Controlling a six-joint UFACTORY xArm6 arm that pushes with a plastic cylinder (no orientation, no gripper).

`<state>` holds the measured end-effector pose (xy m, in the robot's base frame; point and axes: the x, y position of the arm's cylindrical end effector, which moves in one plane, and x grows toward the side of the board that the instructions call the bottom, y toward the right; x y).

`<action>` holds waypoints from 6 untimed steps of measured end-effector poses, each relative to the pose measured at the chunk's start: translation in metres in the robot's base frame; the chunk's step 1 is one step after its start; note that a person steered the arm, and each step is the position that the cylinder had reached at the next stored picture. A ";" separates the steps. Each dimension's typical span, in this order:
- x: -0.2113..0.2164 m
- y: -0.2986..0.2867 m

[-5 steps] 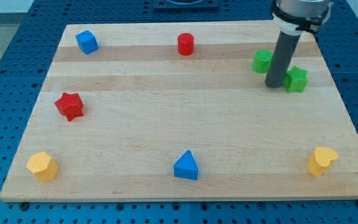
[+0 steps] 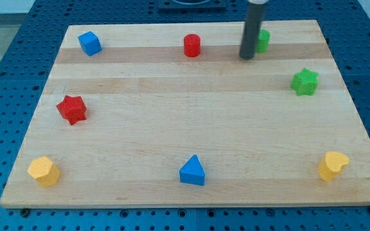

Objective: Push the green circle above the green star

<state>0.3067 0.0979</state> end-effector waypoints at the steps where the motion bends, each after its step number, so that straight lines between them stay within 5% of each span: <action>1: 0.000 -0.001; 2: -0.042 -0.002; 6: -0.058 0.065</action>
